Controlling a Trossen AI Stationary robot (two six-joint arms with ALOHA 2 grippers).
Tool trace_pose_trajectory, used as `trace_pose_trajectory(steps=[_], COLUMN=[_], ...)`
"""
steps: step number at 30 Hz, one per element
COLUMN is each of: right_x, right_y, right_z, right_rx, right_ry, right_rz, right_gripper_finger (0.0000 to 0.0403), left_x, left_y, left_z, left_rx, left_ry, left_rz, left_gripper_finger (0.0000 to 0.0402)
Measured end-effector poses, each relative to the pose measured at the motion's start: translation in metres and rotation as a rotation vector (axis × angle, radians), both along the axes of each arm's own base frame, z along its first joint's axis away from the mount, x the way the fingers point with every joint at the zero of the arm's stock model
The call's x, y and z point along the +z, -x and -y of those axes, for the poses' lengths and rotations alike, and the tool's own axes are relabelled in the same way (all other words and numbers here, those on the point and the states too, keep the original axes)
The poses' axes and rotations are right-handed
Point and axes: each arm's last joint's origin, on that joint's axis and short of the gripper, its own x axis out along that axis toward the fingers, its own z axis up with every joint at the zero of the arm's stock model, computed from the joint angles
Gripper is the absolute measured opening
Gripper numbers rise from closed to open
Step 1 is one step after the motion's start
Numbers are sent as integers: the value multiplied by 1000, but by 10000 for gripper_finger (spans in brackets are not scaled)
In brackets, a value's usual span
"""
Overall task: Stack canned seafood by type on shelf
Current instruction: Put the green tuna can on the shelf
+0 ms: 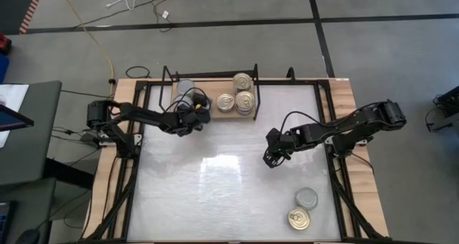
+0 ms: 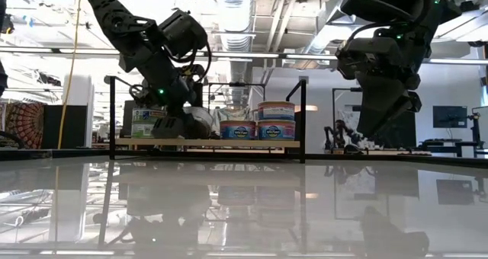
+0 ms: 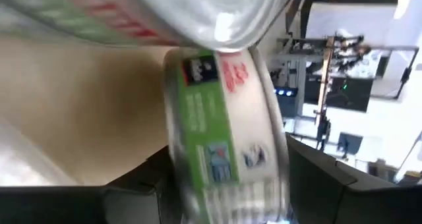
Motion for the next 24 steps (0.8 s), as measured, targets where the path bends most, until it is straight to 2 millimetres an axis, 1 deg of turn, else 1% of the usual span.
trace_pose_trajectory(steps=[3, 6, 9, 12, 14, 16, 19, 24], right_x=[0, 0, 0, 0, 0, 0, 0, 0], right_y=[0, 0, 0, 0, 0, 0, 0, 0], right_z=[0, 0, 0, 0, 0, 0, 0, -1], right_rx=[0, 0, -6, -13, -14, -14, -16, -14], right_ry=[0, 0, -3, -8, -8, -9, -10, -10], right_rz=[0, 0, 0, 0, 1, 2, 5, 5], right_gripper_finger=[103, 103, 103, 103, 103, 103, 103, 103], left_x=[-2, -4, -2, -3, -5, -2, -1, -1], left_y=[-1, 0, 1, 2, 1, 0, -1, -2], left_z=[3, 5, 3, 4, 6, 7, 7, 8], left_rx=[-53, -39, -34, -76, -75, -67, -89, -108], left_ry=[45, 89, 74, 81, 110, 95, 85, 98], left_rz=[2, 36, 24, -25, -1, 28, -11, -11], left_gripper_finger=[209, 209, 209, 209, 209, 209, 208, 208])
